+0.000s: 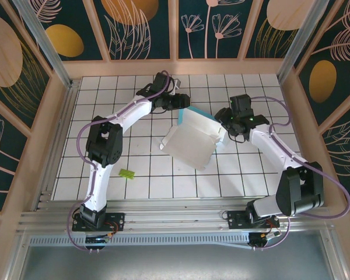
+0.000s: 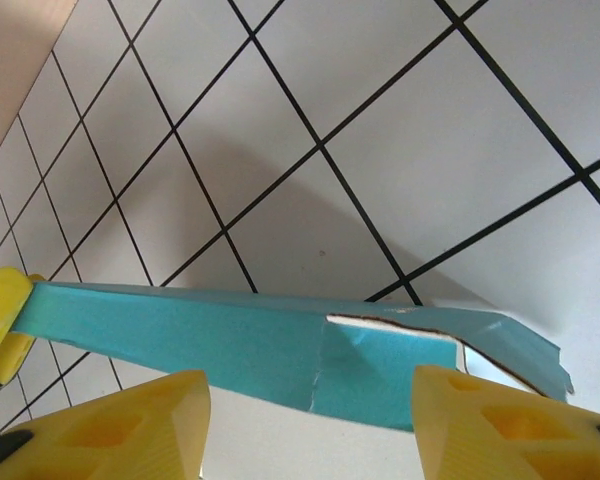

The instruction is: Fold the paper box

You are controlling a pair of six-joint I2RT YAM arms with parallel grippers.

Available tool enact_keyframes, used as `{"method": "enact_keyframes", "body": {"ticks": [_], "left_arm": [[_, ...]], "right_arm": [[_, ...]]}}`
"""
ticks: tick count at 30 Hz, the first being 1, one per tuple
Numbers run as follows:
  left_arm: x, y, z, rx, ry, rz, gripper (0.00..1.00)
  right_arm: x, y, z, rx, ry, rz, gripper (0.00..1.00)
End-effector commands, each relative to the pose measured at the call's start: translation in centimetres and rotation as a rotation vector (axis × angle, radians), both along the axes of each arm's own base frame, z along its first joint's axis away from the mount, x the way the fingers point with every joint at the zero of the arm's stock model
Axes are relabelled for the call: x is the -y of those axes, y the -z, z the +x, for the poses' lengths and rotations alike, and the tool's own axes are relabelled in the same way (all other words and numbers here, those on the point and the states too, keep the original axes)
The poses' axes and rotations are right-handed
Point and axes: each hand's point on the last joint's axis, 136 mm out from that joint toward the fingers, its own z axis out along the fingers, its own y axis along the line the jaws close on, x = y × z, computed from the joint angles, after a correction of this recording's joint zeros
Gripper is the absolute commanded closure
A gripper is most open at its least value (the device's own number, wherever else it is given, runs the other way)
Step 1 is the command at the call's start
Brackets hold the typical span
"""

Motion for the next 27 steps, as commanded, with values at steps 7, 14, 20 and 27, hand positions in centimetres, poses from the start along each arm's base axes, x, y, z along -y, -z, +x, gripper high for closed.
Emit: {"method": "enact_keyframes", "body": {"ticks": [7, 14, 20, 27], "left_arm": [[0.5, 0.5, -1.5, -0.040, 0.033, -0.046, 0.57], [-0.4, 0.6, -3.0, -0.038, 0.021, -0.055, 0.66], [-1.2, 1.1, -4.9, -0.060, -0.005, -0.100, 0.67], [-2.1, 1.2, -7.5, -0.067, -0.053, -0.134, 0.67]], "right_arm": [[-0.7, 1.7, 1.6, 0.036, -0.007, 0.002, 0.58], [-1.2, 2.5, 2.0, 0.055, -0.068, -0.035, 0.60], [-1.4, 3.1, 2.2, 0.077, -0.146, -0.111, 0.62], [-2.0, 3.5, 1.9, 0.078, -0.220, -0.159, 0.59]]}}
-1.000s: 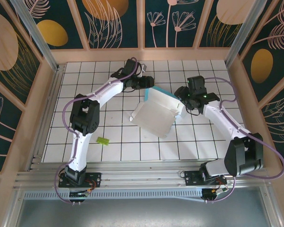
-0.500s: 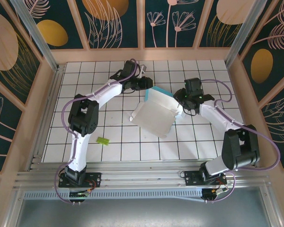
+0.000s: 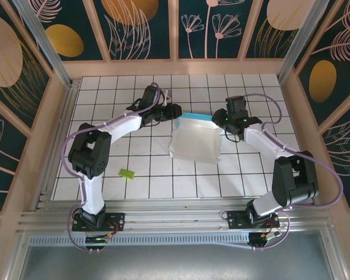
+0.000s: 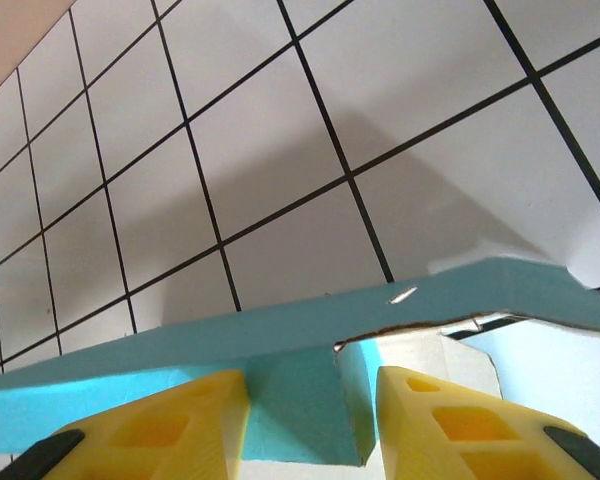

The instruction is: Fold the paper box

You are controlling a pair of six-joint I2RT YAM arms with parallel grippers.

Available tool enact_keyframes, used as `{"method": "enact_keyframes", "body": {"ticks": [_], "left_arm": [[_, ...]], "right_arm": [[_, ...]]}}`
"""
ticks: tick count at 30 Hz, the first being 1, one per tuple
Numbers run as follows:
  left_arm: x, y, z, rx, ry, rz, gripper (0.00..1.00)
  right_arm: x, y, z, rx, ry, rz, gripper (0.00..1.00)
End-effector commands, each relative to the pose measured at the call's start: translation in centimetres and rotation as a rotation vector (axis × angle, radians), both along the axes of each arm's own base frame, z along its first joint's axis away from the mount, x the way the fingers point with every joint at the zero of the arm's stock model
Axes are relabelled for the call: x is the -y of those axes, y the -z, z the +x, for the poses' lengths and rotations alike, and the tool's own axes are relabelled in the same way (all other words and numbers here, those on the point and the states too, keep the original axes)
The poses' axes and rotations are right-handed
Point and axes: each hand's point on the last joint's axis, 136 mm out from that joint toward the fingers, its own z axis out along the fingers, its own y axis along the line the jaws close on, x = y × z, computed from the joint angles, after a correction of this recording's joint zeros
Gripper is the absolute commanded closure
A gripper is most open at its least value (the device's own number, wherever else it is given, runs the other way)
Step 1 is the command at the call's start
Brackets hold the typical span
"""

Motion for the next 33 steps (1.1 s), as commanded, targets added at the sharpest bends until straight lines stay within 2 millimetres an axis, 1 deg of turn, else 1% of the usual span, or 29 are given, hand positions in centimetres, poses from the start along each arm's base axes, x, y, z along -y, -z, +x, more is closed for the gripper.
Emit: {"method": "enact_keyframes", "body": {"ticks": [1, 4, 8, 11, 16, 18, 20, 23, 25, 27, 28, 30, 33], "left_arm": [[0.4, 1.1, -2.6, -0.067, 0.001, -0.017, 0.67], [0.7, 1.0, -3.1, -0.073, 0.004, -0.033, 0.65], [0.7, 1.1, -2.3, -0.067, -0.011, -0.012, 0.64], [0.7, 1.2, -1.5, -0.061, -0.024, 0.017, 0.64], [0.7, 1.5, -0.5, -0.058, -0.039, 0.052, 0.62], [0.7, 1.6, -0.2, -0.059, -0.040, 0.063, 0.61], [0.9, 1.8, -0.1, -0.061, -0.034, 0.064, 0.61], [1.1, 1.8, 0.0, -0.064, -0.033, 0.058, 0.61], [1.1, 1.8, 0.0, -0.064, -0.031, 0.057, 0.61], [1.2, 1.7, 0.1, -0.061, -0.031, 0.057, 0.61], [1.2, 1.7, 0.2, -0.060, -0.029, 0.060, 0.61], [1.2, 1.7, 0.2, -0.059, -0.029, 0.062, 0.61], [1.2, 1.7, 0.3, -0.058, -0.028, 0.065, 0.62]], "right_arm": [[-0.8, 1.3, -0.5, -0.014, -0.067, -0.056, 0.59], [-1.1, 1.5, -0.6, -0.013, -0.093, -0.068, 0.58], [-1.0, 0.8, -0.1, 0.004, -0.088, -0.082, 0.56], [-0.7, -0.4, 0.3, 0.017, -0.081, -0.096, 0.51], [-0.3, -3.1, 0.0, 0.053, -0.073, -0.087, 0.44], [0.0, -3.9, -0.4, 0.072, -0.062, -0.076, 0.43], [0.7, -4.1, -0.7, 0.080, -0.041, -0.067, 0.41], [2.9, -3.4, -1.2, 0.072, 0.027, -0.070, 0.39], [4.7, -2.2, -1.6, 0.050, 0.078, -0.054, 0.38], [5.8, -0.8, -2.0, 0.024, 0.109, -0.003, 0.38], [6.1, -0.2, -2.1, 0.018, 0.117, 0.012, 0.38], [6.3, 1.7, -2.7, -0.006, 0.117, 0.030, 0.40], [5.4, 3.8, -3.0, -0.015, 0.076, 0.071, 0.45]]}}
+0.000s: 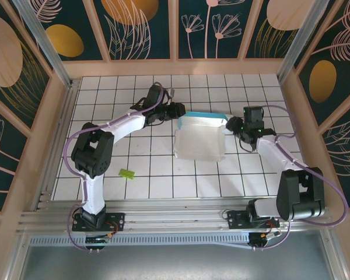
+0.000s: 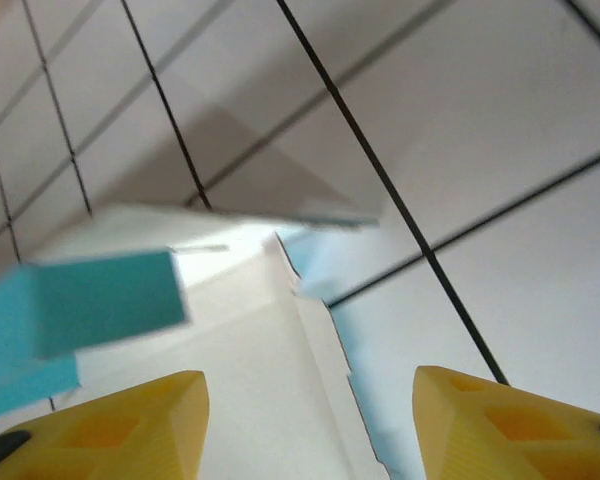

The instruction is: Fold the paper box

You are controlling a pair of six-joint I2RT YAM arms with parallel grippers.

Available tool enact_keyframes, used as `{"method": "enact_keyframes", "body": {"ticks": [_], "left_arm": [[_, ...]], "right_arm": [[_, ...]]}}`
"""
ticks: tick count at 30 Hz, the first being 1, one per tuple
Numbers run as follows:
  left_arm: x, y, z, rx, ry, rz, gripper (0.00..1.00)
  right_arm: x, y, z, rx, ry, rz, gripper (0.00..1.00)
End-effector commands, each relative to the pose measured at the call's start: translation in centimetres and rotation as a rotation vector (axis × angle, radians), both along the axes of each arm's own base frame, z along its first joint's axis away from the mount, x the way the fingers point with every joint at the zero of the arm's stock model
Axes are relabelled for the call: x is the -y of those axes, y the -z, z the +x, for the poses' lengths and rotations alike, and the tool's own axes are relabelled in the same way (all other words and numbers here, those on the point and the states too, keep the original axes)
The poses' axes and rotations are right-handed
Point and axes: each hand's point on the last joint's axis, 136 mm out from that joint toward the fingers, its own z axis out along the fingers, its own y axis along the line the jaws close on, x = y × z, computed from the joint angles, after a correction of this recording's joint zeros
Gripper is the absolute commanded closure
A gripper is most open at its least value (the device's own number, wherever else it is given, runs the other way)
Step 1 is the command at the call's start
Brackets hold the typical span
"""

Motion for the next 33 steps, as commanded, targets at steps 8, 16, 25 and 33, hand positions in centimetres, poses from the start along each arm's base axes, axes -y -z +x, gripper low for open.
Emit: {"method": "enact_keyframes", "body": {"ticks": [8, 16, 25, 33], "left_arm": [[0.0, 1.5, -0.3, -0.039, 0.015, 0.052, 0.61], [0.0, 1.5, -0.6, -0.042, 0.023, 0.053, 0.61], [0.0, 1.3, -0.6, -0.038, 0.023, 0.050, 0.61], [-0.1, 1.4, -0.6, -0.037, 0.023, 0.055, 0.62]], "right_arm": [[-2.9, 4.5, 2.1, 0.065, -0.078, 0.121, 0.51], [-2.6, 2.9, 4.6, 0.256, -0.086, 0.009, 0.49], [-3.2, 4.2, 6.0, 0.262, -0.102, 0.023, 0.51], [-4.6, 4.2, 6.5, 0.298, -0.147, 0.063, 0.69]]}}
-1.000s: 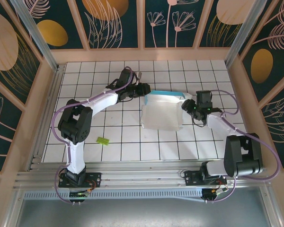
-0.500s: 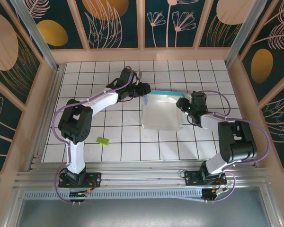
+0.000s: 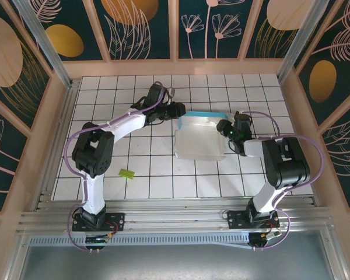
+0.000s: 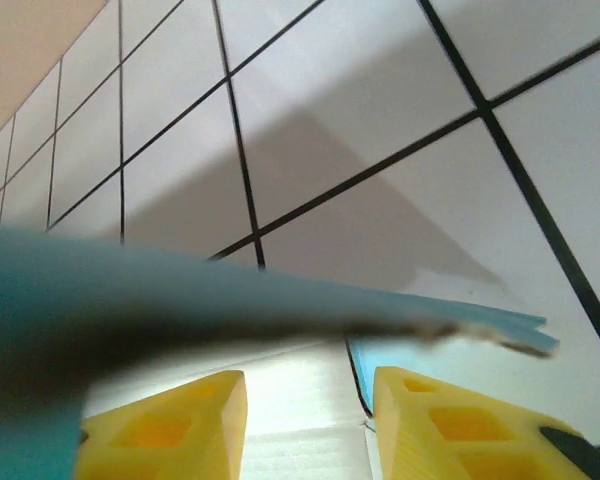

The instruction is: Fold the paper box

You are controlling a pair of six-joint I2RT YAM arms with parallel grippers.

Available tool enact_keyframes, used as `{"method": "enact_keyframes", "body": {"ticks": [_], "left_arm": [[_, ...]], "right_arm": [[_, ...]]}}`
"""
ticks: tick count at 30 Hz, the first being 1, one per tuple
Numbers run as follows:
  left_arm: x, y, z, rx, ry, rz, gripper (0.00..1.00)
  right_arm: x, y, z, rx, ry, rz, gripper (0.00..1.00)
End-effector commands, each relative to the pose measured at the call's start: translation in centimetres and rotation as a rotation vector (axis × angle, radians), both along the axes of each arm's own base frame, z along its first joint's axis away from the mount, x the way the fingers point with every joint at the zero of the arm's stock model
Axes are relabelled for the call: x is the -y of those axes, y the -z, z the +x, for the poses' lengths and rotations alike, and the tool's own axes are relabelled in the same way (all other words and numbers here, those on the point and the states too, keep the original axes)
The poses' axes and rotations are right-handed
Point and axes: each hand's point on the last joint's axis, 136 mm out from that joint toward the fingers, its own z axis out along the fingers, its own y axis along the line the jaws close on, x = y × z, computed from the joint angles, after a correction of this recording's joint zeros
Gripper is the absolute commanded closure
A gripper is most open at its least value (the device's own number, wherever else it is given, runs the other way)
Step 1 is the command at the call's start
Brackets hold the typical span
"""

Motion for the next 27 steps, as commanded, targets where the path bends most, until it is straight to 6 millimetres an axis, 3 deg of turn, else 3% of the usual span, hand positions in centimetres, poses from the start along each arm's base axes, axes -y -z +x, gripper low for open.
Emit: {"method": "enact_keyframes", "body": {"ticks": [1, 6, 9, 15, 20, 24, 27], "left_arm": [[-0.1, 1.4, -0.7, -0.039, 0.017, 0.039, 0.62], [0.0, 1.6, -0.6, -0.041, 0.016, 0.037, 0.61], [0.0, 1.8, -0.5, -0.044, 0.013, 0.041, 0.61], [-0.4, 2.6, -0.5, -0.064, -0.004, 0.077, 0.62], [-0.3, 2.6, 0.0, -0.061, -0.014, 0.069, 0.62], [0.2, 2.0, 0.4, -0.053, -0.001, 0.057, 0.61], [0.3, 1.6, 0.6, -0.042, 0.004, 0.062, 0.61]], "right_arm": [[-1.2, -0.8, 0.5, 0.053, -0.039, 0.012, 0.70], [-2.5, -0.3, -0.1, 0.038, -0.100, 0.053, 0.66], [-3.2, -1.3, -0.6, 0.052, -0.137, 0.080, 0.62], [-0.7, -5.4, -3.0, 0.165, -0.125, -0.071, 0.50], [1.6, -8.1, -5.0, 0.287, -0.207, -0.292, 0.22], [3.9, -8.4, -4.6, 0.297, -0.182, -0.402, 0.16], [4.6, -7.5, -4.4, 0.294, -0.217, -0.479, 0.16]]}}
